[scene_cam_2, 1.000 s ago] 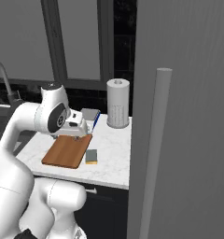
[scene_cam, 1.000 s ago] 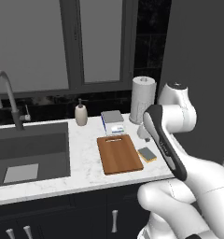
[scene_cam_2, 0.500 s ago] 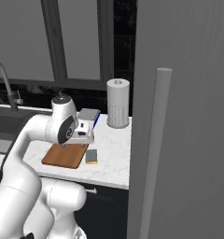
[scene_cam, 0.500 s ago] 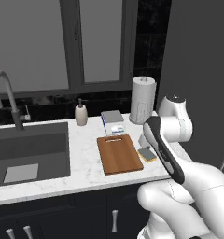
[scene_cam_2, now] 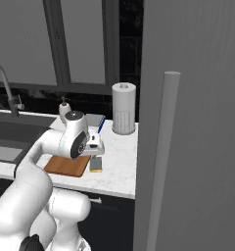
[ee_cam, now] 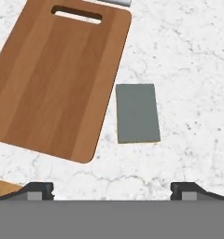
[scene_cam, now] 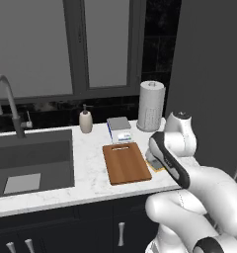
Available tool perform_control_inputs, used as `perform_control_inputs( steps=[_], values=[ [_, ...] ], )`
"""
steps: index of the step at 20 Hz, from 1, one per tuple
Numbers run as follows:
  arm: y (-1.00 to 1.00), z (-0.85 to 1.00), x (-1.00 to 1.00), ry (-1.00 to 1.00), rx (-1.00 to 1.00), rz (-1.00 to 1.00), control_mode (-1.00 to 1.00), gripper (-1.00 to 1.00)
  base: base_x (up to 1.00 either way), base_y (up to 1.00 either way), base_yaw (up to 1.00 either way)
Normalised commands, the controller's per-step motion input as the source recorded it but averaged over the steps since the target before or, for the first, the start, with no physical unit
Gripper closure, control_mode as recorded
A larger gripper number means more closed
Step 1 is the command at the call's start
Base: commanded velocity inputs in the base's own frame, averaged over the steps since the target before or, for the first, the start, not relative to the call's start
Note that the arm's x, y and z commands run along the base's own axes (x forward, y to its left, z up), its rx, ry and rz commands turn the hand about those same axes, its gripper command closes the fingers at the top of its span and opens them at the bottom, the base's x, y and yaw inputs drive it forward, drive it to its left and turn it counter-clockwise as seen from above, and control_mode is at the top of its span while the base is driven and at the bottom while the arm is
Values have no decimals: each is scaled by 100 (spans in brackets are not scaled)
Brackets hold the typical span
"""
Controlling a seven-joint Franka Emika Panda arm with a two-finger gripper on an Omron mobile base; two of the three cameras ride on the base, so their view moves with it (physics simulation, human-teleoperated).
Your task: Pick up the sponge from the counter and clean the cutting board by briefly scrubbing or pressing down on the cutting board. Once finished, release the sponge.
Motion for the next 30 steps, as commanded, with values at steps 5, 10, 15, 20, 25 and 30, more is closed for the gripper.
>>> perform_control_inputs(
  steps=[5, 10, 15, 20, 25, 30],
  values=[
    [0, -28, 34, 12, 0, 7, -100, -100, 0, 0, 0],
    [0, -14, 23, 13, 0, 5, -100, -100, 0, 0, 0],
    [-7, -15, 21, 2, 0, 3, -100, -100, 0, 0, 0],
    [-8, -34, 3, 0, 0, 1, -100, -100, 0, 0, 0],
    [0, -39, 4, 0, 0, 0, -100, -100, 0, 0, 0],
    [-1, -31, 7, 0, 0, 0, -100, -100, 0, 0, 0]
  ],
)
